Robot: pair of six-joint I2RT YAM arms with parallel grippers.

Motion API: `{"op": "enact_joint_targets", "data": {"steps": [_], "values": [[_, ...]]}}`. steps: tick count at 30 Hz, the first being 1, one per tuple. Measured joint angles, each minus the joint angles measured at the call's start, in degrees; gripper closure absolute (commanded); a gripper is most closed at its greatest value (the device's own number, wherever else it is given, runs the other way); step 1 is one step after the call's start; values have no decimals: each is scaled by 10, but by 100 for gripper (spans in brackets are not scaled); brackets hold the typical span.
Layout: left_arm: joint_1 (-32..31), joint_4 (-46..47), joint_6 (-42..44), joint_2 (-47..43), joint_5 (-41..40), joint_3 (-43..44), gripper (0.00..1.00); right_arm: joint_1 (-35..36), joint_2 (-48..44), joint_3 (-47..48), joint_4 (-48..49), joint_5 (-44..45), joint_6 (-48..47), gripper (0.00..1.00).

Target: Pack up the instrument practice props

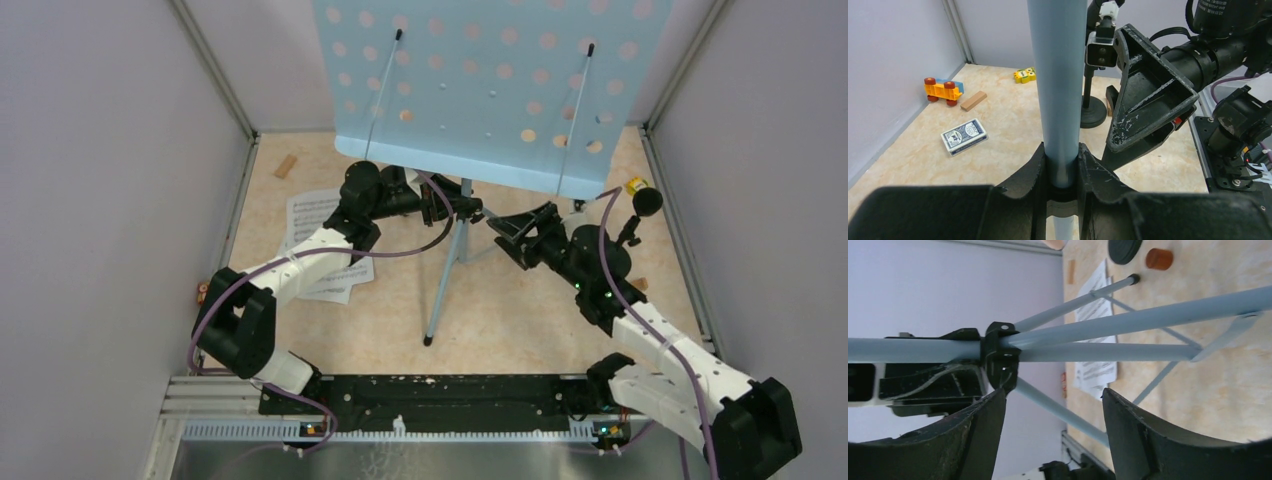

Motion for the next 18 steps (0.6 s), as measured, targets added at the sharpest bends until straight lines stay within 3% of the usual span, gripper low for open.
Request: {"op": "enact_joint_targets", "data": {"steps": [8, 18], "values": [[0, 0, 0, 0, 0, 0, 100, 0, 54, -7, 169, -54, 101, 51], [0, -1, 0, 0, 2, 1, 100, 0, 81, -7, 236, -62, 119, 59]]}}
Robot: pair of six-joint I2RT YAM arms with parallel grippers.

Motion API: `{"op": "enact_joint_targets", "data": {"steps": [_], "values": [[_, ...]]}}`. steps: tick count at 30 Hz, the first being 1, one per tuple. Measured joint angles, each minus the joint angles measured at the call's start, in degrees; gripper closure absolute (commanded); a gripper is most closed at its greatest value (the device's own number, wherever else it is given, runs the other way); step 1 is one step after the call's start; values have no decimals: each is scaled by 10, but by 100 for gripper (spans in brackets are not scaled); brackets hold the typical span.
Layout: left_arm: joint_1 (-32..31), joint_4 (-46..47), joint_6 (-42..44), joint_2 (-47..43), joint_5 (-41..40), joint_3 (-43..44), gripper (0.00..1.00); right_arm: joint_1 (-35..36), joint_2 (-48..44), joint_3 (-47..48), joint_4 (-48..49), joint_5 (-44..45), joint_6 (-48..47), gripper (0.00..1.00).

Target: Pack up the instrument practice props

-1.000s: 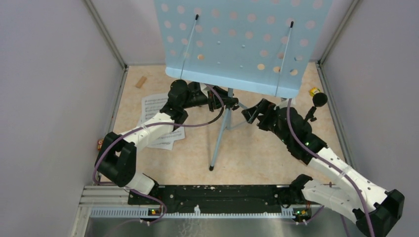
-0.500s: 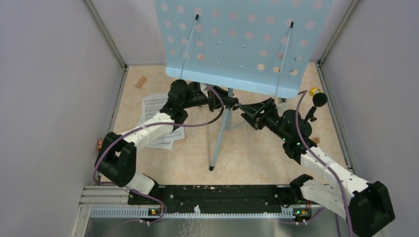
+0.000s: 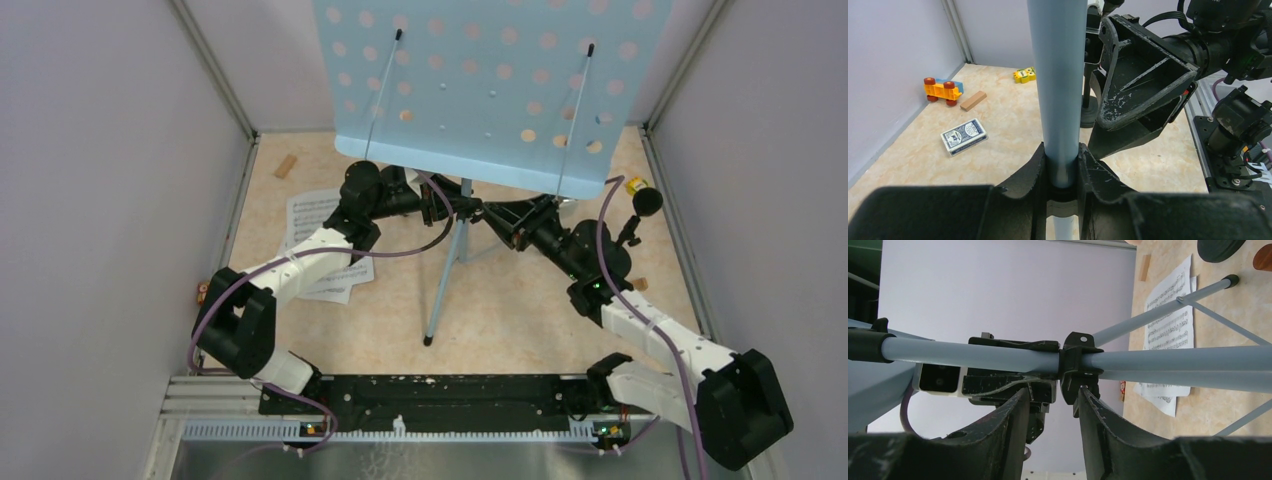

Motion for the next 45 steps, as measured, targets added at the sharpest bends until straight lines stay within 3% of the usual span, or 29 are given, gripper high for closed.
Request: {"op": "enact_joint_targets", "data": {"steps": [9, 19, 33, 36, 42, 45], "values": [[0, 0, 1, 0, 0, 0, 100, -2, 4, 0, -2, 2, -7, 60], [0, 0, 1, 0, 0, 0, 100, -2, -71, 0, -125, 59, -61, 60], [0, 0, 1, 0, 0, 0, 100, -3, 50, 0, -24, 0, -9, 61], [0, 0, 1, 0, 0, 0, 100, -3, 57, 0, -8, -6, -2, 67], [0, 0, 1, 0, 0, 0, 100, -3, 61, 0, 19, -13, 7, 93], [2, -1, 2, 0, 0, 0, 100, -6, 66, 0, 24, -16, 8, 100]]}}
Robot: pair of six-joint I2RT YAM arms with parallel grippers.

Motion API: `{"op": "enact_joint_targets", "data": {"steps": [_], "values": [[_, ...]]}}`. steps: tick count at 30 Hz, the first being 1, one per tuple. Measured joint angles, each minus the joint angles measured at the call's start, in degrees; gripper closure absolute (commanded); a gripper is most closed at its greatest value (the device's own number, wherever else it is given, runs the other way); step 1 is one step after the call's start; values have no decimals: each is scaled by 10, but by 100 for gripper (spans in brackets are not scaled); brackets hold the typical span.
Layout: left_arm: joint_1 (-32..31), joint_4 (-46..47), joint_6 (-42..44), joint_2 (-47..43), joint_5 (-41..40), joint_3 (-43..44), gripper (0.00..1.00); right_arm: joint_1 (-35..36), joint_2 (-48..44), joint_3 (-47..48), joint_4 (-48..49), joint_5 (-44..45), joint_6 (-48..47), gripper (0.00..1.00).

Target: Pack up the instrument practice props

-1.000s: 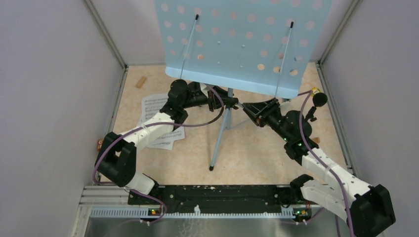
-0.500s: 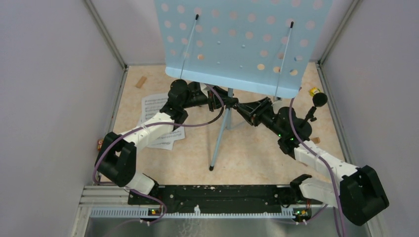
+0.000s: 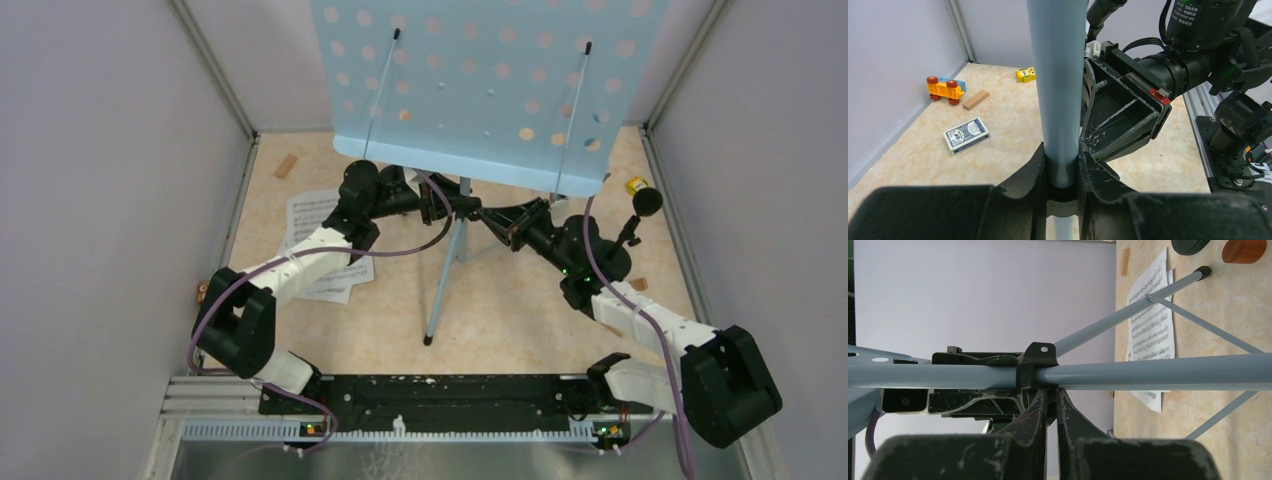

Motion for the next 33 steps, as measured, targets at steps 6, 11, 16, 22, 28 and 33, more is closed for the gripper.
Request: {"op": "enact_joint_targets", "data": {"steps": [6, 11, 16, 22, 28, 33], "values": [[3, -1, 0, 0, 0, 0, 100, -1, 7, 4, 12, -5, -33, 100], [9, -1, 0, 0, 0, 0, 100, 18, 7, 47, -35, 13, -243, 100], [14, -3, -1, 0, 3, 1, 100, 50, 6, 47, 7, 30, -482, 100], [14, -3, 0, -1, 3, 1, 100, 72, 5, 31, 62, 6, -770, 100], [14, -4, 0, -1, 3, 1, 100, 101, -3, 36, 39, 18, -977, 100], [13, -4, 1, -1, 1, 1, 100, 127, -31, 30, 16, 102, -960, 97]]}}
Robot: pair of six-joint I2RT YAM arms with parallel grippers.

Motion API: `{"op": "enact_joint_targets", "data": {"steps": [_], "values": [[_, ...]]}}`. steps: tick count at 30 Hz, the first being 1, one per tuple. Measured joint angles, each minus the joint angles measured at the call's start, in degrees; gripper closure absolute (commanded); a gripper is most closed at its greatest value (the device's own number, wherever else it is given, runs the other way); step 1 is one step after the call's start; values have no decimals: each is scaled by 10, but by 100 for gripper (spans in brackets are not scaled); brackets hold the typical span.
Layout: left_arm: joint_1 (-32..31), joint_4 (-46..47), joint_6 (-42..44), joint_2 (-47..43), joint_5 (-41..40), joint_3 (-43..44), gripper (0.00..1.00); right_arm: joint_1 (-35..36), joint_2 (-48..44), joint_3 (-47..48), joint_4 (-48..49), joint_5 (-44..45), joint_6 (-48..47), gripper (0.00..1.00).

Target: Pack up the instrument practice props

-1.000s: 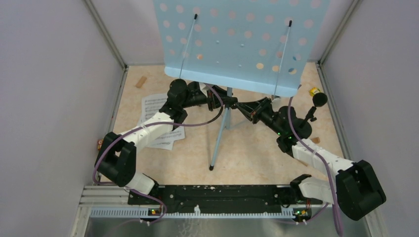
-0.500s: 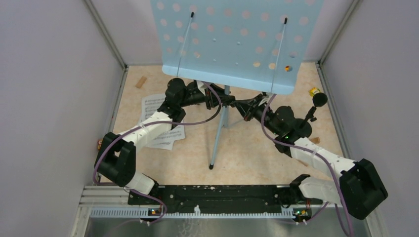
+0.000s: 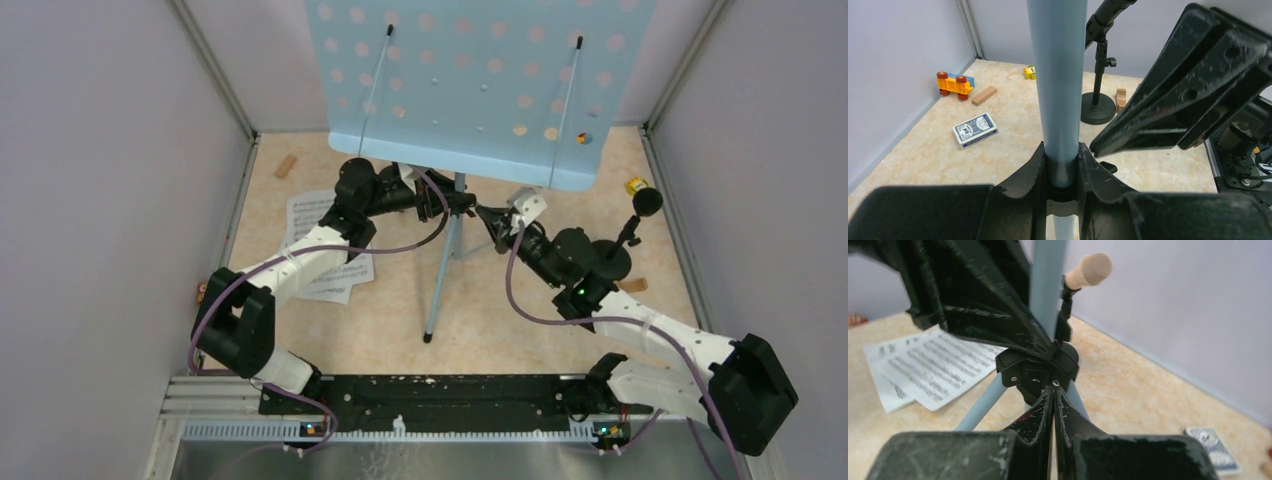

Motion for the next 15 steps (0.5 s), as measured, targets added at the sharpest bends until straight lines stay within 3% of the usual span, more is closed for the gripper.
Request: {"op": "enact_joint_targets", "data": {"steps": [8, 13, 15], "values": [[-1, 0, 0, 0, -2, 0, 100, 9, -102, -6, -147, 243, 309, 70], [-1, 0, 0, 0, -2, 0, 100, 7, -106, -2, -240, 253, 536, 49], [-1, 0, 0, 0, -2, 0, 100, 6, -103, -2, -248, 238, 633, 45]]}}
